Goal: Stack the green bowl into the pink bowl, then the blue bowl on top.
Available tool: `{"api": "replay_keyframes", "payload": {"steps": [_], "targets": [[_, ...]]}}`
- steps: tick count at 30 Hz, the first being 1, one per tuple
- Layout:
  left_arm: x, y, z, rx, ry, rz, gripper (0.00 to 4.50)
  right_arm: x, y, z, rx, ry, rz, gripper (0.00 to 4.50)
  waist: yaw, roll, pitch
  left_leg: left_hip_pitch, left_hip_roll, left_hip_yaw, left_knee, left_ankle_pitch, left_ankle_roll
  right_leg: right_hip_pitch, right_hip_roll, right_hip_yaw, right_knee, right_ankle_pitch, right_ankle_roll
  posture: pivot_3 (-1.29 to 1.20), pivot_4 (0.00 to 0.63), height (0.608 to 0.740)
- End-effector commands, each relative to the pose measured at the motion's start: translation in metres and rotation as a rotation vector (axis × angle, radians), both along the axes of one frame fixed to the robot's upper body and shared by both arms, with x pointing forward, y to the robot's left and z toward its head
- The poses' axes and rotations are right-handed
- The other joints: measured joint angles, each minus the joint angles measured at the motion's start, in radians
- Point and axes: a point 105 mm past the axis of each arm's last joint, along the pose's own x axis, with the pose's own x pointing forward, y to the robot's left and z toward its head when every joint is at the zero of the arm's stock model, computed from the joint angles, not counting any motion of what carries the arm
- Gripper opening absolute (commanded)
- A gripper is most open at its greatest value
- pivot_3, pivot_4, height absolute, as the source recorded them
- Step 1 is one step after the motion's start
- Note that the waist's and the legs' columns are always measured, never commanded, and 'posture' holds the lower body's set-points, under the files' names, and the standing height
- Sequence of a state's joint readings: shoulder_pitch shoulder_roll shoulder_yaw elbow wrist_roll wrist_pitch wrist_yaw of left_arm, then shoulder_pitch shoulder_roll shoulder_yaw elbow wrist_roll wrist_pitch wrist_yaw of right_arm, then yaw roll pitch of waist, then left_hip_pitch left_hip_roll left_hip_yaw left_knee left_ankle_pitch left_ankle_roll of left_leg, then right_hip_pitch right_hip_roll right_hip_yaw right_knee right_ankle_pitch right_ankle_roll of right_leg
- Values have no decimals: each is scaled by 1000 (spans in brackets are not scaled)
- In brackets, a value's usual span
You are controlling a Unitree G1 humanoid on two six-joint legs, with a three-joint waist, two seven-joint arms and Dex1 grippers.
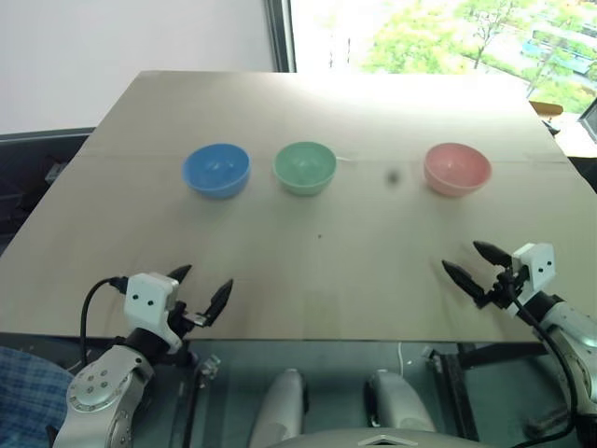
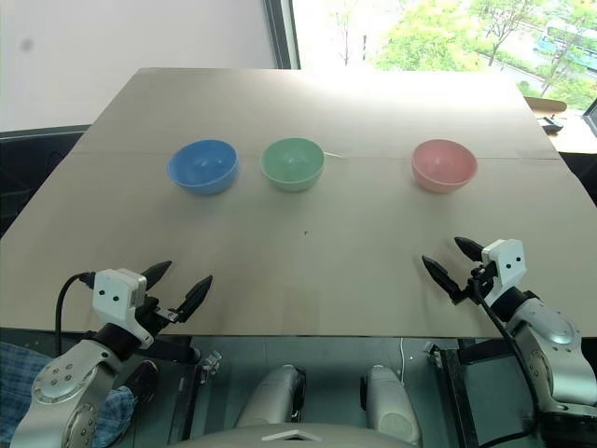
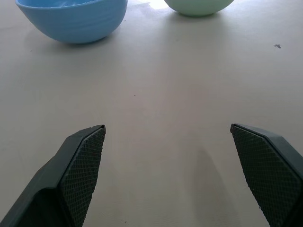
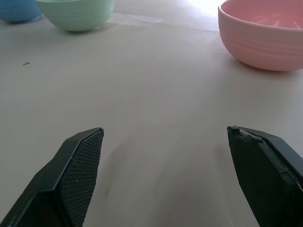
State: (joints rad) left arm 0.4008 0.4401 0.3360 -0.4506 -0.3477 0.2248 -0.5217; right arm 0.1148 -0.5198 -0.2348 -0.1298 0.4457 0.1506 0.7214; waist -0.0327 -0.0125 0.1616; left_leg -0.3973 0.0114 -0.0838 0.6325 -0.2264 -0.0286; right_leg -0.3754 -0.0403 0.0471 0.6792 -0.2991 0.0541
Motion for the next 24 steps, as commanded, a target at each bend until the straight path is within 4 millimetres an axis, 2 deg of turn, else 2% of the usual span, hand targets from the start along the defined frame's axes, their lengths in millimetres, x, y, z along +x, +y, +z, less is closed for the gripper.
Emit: {"api": "replay_keyframes", "payload": {"steps": [1, 5, 24], "targets": [[-1, -2, 13, -11, -60, -21, 4500, 1, -5, 10, -1, -39, -8, 4411, 0, 0, 0, 0, 0, 0, 0, 0, 0, 0, 0, 0, 0, 0, 0, 0, 150, 740], [-1, -2, 15, -57, -58, -42, 4500, 3, -7, 12, -3, -55, -23, 4411, 0, 0, 0, 0, 0, 0, 0, 0, 0, 0, 0, 0, 0, 0, 0, 0, 150, 740], [0, -9, 15, -67, -69, -86, 4500, 1, -6, 26, 7, -123, 22, 4411, 0, 0, 0, 0, 0, 0, 0, 0, 0, 0, 0, 0, 0, 0, 0, 0, 150, 740]]}}
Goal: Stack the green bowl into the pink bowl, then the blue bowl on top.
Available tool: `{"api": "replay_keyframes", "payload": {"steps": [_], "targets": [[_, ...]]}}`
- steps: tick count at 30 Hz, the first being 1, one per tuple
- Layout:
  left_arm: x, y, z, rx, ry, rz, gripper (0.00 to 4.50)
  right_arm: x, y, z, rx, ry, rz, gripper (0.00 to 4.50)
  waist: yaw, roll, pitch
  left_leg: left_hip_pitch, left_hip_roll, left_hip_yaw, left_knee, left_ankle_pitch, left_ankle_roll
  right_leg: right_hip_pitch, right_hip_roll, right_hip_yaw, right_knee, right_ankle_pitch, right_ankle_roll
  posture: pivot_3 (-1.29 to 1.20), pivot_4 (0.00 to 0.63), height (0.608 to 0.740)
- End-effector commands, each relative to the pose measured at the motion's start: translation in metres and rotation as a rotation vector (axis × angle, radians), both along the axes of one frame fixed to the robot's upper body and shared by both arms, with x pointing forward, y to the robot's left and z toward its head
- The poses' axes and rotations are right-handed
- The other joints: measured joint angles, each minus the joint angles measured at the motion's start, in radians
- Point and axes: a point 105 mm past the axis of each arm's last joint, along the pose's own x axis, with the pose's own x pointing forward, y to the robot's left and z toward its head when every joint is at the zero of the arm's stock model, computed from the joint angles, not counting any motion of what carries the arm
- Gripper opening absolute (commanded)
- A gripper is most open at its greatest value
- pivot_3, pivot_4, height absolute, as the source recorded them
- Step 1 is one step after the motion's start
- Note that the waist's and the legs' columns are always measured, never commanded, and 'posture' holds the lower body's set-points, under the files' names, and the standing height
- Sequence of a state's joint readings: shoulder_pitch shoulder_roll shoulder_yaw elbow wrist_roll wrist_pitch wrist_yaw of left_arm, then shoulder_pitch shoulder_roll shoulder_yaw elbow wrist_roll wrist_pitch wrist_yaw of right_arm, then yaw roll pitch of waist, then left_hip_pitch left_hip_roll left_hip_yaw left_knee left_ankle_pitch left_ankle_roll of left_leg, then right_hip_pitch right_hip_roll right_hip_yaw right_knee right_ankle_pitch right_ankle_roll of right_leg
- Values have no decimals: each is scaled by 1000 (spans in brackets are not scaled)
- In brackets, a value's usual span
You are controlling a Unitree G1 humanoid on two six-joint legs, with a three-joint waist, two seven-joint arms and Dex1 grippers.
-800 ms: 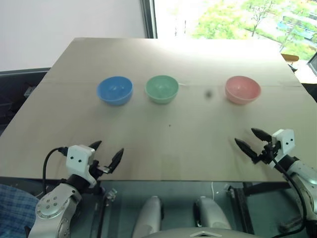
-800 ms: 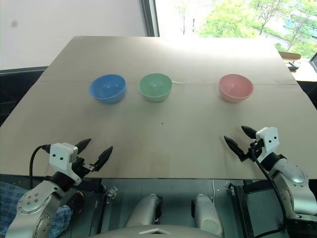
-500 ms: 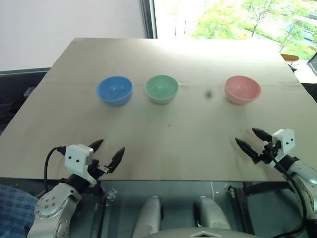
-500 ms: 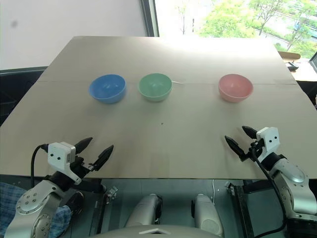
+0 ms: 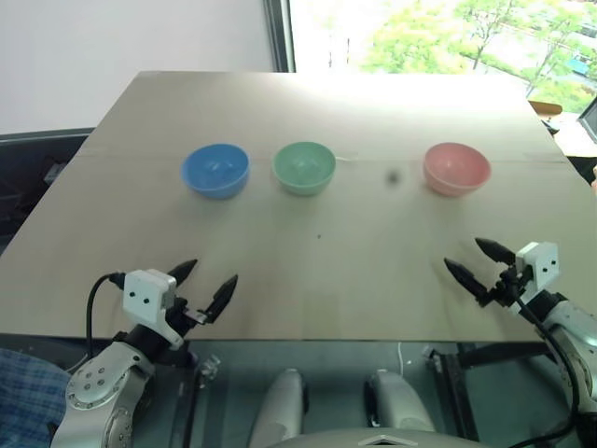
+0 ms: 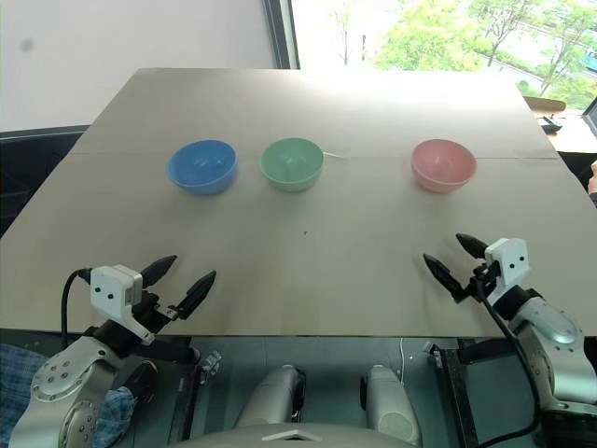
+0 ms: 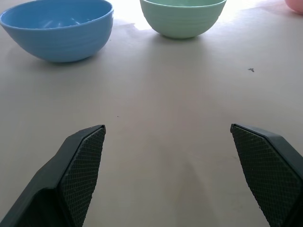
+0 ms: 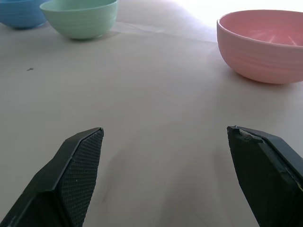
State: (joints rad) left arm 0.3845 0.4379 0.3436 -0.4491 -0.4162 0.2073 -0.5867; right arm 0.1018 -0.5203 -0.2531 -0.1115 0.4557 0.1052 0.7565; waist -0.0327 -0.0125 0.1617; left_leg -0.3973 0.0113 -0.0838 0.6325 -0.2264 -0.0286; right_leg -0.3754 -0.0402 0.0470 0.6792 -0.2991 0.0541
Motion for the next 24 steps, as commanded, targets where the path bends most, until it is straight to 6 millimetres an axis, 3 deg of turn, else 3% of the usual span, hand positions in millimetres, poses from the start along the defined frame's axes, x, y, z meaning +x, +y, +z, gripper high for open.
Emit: {"api": "replay_keyframes", "payload": {"steps": [1, 6, 9, 14, 18, 24], "targets": [[-1, 0, 6, -3, -33, -10, 4500, 1, -4, 19, 6, -77, 4, 4411, 0, 0, 0, 0, 0, 0, 0, 0, 0, 0, 0, 0, 0, 0, 0, 0, 150, 740], [1, -2, 7, -19, -27, -10, 4500, 3, -6, 20, 5, -81, -21, 4411, 0, 0, 0, 0, 0, 0, 0, 0, 0, 0, 0, 0, 0, 0, 0, 0, 150, 740], [10, -7, 13, -42, -33, 7, 4500, 15, -14, 20, 1, -74, -93, 4411, 0, 0, 0, 0, 0, 0, 0, 0, 0, 0, 0, 0, 0, 0, 0, 0, 150, 740], [17, -47, 53, -169, -116, -163, 4500, 41, -26, 31, -140, -149, -174, 4411, 1, 0, 1, 0, 0, 0, 1, 0, 0, 0, 0, 0, 0, 1, 0, 0, 150, 740], [11, -67, 70, -262, -131, -279, 4500, 54, -33, 33, -219, -162, -192, 4411, -2, 0, 1, 0, 0, 0, 0, 0, 0, 0, 0, 0, 0, 1, 0, 0, 150, 740], [9, -74, 71, -250, -107, -349, 4500, 88, -45, 58, -381, -201, -266, 4411, -9, 4, 5, 1, 0, 3, 0, 0, 0, 0, 0, 4, 1, 1, 1, 0, 150, 740]]}}
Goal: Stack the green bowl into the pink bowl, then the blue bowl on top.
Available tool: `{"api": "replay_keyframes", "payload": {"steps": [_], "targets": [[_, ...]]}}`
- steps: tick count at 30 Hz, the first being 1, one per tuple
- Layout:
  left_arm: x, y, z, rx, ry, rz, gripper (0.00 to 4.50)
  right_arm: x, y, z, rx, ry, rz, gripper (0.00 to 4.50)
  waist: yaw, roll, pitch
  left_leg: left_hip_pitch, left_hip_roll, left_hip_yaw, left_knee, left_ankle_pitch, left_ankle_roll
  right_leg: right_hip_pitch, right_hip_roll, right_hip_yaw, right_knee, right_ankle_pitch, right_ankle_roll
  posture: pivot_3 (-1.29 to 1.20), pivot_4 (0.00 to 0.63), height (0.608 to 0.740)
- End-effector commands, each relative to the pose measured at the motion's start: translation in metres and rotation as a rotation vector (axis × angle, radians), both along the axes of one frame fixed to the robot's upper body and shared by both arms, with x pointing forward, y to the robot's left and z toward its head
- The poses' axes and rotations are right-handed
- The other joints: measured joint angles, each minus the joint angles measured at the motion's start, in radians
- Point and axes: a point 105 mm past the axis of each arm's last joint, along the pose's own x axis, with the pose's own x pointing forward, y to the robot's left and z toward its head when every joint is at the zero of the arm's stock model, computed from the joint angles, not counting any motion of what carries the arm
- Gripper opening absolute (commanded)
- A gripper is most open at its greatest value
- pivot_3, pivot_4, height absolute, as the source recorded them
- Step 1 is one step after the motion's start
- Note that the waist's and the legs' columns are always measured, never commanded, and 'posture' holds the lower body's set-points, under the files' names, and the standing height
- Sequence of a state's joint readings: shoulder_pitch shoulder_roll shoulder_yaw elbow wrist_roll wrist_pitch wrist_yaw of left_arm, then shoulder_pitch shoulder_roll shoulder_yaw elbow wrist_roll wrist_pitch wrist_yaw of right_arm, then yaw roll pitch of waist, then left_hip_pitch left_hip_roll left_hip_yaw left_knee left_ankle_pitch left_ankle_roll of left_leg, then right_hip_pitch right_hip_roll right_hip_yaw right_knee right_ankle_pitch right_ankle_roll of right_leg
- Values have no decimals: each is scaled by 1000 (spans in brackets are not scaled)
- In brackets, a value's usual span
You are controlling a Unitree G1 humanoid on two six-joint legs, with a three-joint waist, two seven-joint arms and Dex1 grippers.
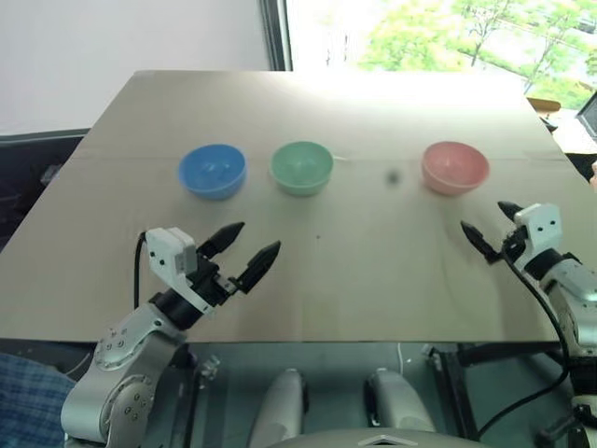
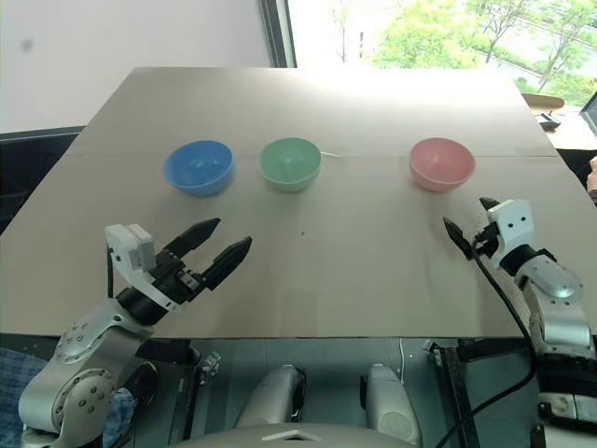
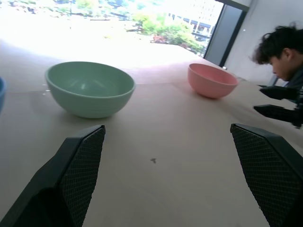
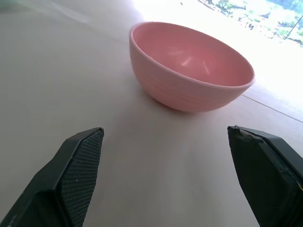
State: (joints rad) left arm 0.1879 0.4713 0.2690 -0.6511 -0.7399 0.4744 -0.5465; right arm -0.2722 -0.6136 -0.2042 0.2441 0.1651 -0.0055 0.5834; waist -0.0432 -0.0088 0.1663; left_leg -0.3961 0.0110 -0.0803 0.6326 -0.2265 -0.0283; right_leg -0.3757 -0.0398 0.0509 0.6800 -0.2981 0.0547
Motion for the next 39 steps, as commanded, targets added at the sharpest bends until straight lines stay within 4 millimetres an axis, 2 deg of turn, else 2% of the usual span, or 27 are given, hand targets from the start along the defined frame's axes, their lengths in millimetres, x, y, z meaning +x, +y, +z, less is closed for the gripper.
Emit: {"api": "replay_keyframes", "payload": {"steps": [1, 4, 6, 11, 15, 19, 23, 24, 26, 27, 29, 30, 31, 32, 36, 39], "targets": [[-5, -6, 9, 18, -41, -46, 4500, 17, 4, 31, -163, -73, 19, 4411, 1, 0, 0, 0, 0, 0, 0, 0, 0, 0, 0, 0, 0, 0, 0, 0, 150, 740], [-6, -7, 7, 34, -40, -67, 4500, 27, 26, 38, -359, -48, 159, 4411, 2, 0, 0, 0, 0, -1, 1, 0, 0, 0, 1, 0, 0, 0, 0, 0, 150, 740], [-6, -8, 7, 33, -40, -77, 4500, 35, 36, 41, -429, -29, 208, 4411, 2, 0, 0, 0, 0, 0, 0, 0, 0, 0, 1, 0, -1, 0, 0, 0, 150, 740], [-9, -13, 1, 47, -29, -120, 4500, 58, 62, 45, -426, 115, 315, 4411, 2, 0, 3, -1, 0, 0, 1, 0, 0, 0, 0, 0, -1, 0, 0, 0, 150, 740], [-8, -13, 0, 45, -36, -112, 4500, 73, 66, 48, -448, 181, 308, 4411, 4, 0, 4, -1, 0, -1, 0, 0, 0, -1, 0, -1, -1, 0, 0, 0, 150, 740], [-9, -14, -1, 47, -37, -111, 4500, 79, 58, 38, -506, 303, 300, 4411, 8, 0, 4, -3, 0, -2, 0, 0, 0, -1, -1, -2, -2, 0, 0, 0, 150, 740], [-11, -12, -2, 46, -38, -102, 4500, 82, 55, 39, -527, 318, 303, 3467, 5, 0, 5, -3, -1, -2, 0, 0, 0, -1, -1, -2, -2, 0, 0, 0, 150, 740], [-11, -12, -2, 37, -35, -94, 4500, 83, 55, 40, -524, 316, 302, 2910, 4, 0, 5, -3, -1, -2, 0, 0, 0, -2, -1, -2, -2, 0, 0, 0, 150, 740], [-13, -12, -2, 18, -31, -99, 4500, 83, 55, 42, -522, 315, 302, 2184, 0, 1, 5, -3, -1, -1, 0, 0, 0, -2, -1, -1, -1, 0, 0, 0, 150, 740], [-14, -13, -3, 21, -31, -104, 4500, 84, 54, 42, -523, 315, 301, 1640, -1, 1, 5, -3, 0, -1, 0, 0, 0, -2, -1, -1, -1, 0, 0, 0, 150, 740], [-15, -13, -3, 27, -32, -108, 4500, 84, 54, 42, -525, 315, 301, 1006, 0, 1, 5, -3, 0, -1, 0, 0, 0, -2, -1, -1, -1, 0, 0, 0, 150, 740], [-15, -12, -3, 29, -33, -103, 4500, 84, 53, 41, -526, 314, 302, 465, 1, 1, 5, -3, 0, -1, 0, 0, 0, -2, -1, -1, -1, 0, 0, 0, 150, 740], [-15, -11, -3, 31, -35, -98, 4500, 83, 54, 40, -526, 314, 311, 245, 2, 1, 5, -3, 0, -1, 0, 0, 0, -2, -1, -1, -1, 0, 0, 0, 150, 740], [-15, -11, -3, 29, -34, -96, 4500, 83, 55, 40, -521, 310, 313, 46, 2, 1, 6, -3, 0, -1, 0, 0, 0, -2, -1, -1, -1, 0, 0, 0, 150, 740], [-16, -10, -5, 27, -24, -96, 4500, 82, 60, 39, -530, 295, 331, 46, 2, 1, 6, -3, -1, -1, 0, 0, 0, -2, -1, -1, -1, 0, 0, 0, 150, 740], [-18, -9, -8, 37, -8, -104, 4500, 70, 83, 40, -557, 267, 456, 46, 1, 1, 6, -3, -1, -1, 0, 0, 0, -2, -1, -1, -1, 0, 0, 0, 150, 740]]}}
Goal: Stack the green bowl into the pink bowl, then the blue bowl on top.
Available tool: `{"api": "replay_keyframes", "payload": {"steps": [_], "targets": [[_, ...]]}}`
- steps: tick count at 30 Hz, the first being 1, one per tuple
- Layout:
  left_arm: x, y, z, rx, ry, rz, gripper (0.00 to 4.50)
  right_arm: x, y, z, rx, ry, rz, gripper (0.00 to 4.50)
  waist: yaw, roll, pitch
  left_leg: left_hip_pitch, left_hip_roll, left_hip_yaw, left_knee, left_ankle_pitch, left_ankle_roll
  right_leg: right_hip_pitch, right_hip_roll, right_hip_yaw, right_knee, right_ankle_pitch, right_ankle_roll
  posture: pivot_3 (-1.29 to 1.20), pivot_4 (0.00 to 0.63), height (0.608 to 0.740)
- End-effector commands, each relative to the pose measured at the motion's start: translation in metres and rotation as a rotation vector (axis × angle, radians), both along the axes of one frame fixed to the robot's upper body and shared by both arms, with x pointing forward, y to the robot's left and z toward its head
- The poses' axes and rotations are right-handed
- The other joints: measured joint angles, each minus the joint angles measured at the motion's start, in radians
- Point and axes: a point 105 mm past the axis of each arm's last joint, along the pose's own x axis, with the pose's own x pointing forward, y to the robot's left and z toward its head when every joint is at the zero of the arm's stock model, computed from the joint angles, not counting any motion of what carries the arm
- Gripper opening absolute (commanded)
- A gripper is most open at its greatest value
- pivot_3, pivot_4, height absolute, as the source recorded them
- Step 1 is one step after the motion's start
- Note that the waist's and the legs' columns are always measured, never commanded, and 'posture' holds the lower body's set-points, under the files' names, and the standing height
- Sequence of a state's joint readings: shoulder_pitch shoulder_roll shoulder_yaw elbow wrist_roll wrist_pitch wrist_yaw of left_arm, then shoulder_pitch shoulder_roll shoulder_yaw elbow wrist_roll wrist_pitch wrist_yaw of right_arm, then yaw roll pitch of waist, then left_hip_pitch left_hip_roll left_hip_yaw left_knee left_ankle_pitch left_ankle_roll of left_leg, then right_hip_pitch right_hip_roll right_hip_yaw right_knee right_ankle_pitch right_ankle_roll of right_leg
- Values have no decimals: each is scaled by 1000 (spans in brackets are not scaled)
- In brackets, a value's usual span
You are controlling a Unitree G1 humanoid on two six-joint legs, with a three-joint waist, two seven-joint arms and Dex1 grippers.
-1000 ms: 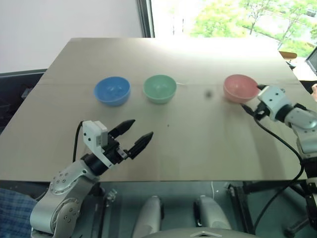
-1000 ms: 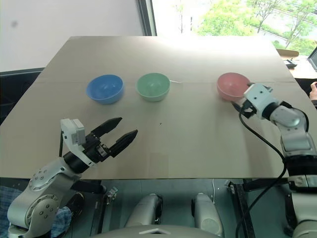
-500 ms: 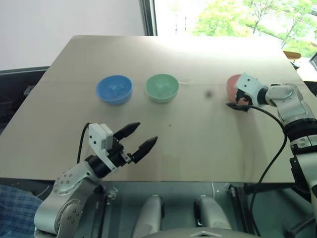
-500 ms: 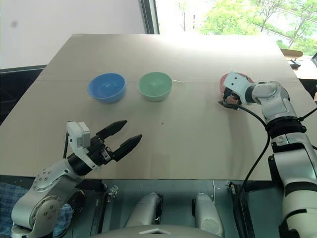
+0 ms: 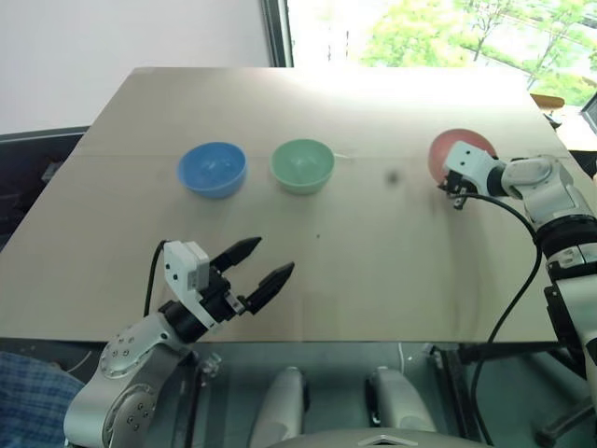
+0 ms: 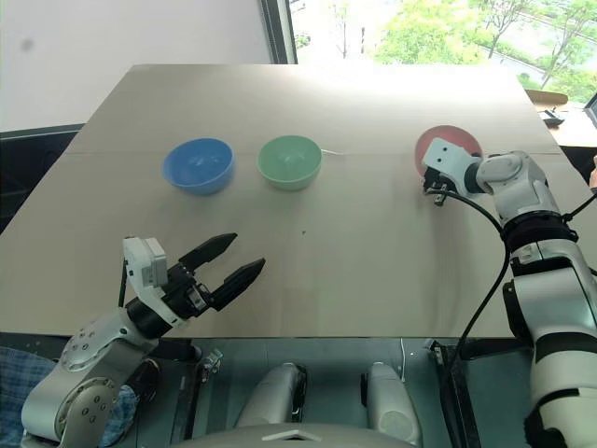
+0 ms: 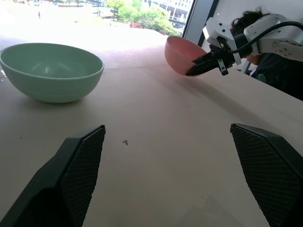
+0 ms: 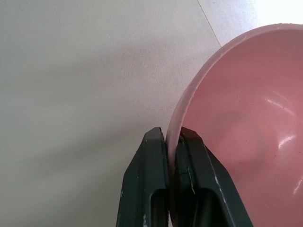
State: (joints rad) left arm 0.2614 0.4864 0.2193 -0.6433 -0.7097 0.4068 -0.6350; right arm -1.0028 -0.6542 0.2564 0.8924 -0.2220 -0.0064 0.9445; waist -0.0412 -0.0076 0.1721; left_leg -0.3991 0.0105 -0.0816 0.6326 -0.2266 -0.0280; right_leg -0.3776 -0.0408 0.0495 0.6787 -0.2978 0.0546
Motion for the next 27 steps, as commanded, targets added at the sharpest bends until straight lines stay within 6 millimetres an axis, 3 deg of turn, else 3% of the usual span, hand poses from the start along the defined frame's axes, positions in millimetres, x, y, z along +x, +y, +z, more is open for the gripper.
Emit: {"api": "replay_keyframes", "payload": {"steps": [1, 2, 7, 11, 17, 23, 27], "targets": [[-4, 0, 6, 19, -28, -18, 4500, -15, 35, 17, -5, -50, 198, 46, -1, 0, 0, 0, 0, 0, 0, 0, 0, 0, 0, 0, 0, 0, 0, 0, 150, 740], [-5, 1, 6, 22, -27, -18, 4500, -21, 41, 16, -19, -49, 234, 46, -1, 0, 0, 0, 0, 0, 0, 0, 0, 0, 0, 0, 0, 0, 0, 0, 150, 740], [-6, 2, 5, 31, -24, -20, 4500, -98, 110, 10, -42, 102, 518, 46, 2, 2, 2, -1, 0, -2, -1, 0, 0, -1, 0, -2, 0, 0, 0, 0, 150, 740], [-6, 3, 4, 33, -20, -24, 4500, -130, 143, 13, 5, 122, 563, 46, 3, 2, 2, -1, 0, -4, 0, 0, 0, 0, 0, -3, 0, 0, 0, 0, 150, 740], [-7, 2, 1, 37, -11, -36, 4500, -156, 172, 4, -28, 106, 606, 46, 10, 2, 2, -1, 0, -5, 1, 0, 0, 1, 0, -5, 0, 0, 0, 0, 150, 740], [-5, 1, 3, 39, -19, -38, 4500, -152, 175, -8, -86, 93, 579, 46, 6, 1, 3, -1, 0, -5, 0, 0, 0, 0, 0, -5, 0, 0, 0, 0, 150, 740], [-4, 0, 4, 40, -23, -38, 4500, -152, 175, -10, -87, 98, 566, 1167, 6, 0, 3, -1, 0, -6, 1, 0, 0, 0, 0, -6, 0, 0, 0, 0, 150, 740]]}}
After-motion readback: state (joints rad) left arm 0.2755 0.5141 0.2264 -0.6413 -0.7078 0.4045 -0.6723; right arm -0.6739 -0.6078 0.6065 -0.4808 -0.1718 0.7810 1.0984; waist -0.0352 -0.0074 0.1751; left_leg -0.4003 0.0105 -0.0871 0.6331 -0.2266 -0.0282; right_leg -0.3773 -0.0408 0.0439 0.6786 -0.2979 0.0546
